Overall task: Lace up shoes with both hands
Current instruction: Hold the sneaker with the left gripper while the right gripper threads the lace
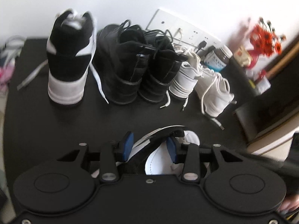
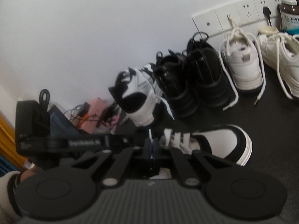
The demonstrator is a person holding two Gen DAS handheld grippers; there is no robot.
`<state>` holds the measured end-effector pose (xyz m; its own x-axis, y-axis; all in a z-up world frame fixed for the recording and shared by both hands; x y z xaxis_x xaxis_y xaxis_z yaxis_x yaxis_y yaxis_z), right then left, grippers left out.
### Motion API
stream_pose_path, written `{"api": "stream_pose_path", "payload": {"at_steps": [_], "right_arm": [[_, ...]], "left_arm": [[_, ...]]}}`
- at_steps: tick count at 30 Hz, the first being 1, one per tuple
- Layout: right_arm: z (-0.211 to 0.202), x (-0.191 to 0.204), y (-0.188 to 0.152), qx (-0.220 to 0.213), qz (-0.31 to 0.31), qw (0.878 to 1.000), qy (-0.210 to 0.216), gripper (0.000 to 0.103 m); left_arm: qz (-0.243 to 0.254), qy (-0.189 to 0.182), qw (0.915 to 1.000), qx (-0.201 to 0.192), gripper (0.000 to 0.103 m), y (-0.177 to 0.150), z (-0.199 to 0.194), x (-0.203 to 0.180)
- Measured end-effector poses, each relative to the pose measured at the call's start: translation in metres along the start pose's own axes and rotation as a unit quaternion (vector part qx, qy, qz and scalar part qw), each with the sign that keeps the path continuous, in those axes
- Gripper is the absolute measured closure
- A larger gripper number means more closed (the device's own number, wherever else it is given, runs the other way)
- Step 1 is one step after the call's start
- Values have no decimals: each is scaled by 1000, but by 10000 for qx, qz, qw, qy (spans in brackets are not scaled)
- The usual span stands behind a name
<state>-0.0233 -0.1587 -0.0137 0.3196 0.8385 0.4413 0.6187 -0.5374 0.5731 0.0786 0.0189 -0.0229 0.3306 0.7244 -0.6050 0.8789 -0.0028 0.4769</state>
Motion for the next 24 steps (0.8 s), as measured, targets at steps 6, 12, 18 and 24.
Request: {"api": "stream_pose_path", "payload": {"at_steps": [6,12,18,24], "right_arm": [[12,-1,0,206,82,9997,-111,101],[18,-1,-1,277,232,9991,-225,101],[18,-4,-2,155,518,9981,-293,101],[21,-5,-2,134,627,9973,-366,101]], "left_arm": [[-813,-410,9958,118,63,5,7,22],[-1040,-538,9930,185,63,8,11,29],[-1084,-601,9921,200,63,9,12,31],[-1026,-623,9925,215,63,9,11,31]]}}
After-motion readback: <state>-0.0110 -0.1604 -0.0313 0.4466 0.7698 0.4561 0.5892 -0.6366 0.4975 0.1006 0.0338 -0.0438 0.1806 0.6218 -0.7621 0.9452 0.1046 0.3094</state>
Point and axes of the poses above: each gripper's, at about its wrist camera, not at the fingertips, and z roughly the way its jaws point, x to its left, y to its top, the point moved 3 cm from there along z, roughly the way its jaws point, and after that the axes turned 9 degrees about -y, right-handed, at the moved point
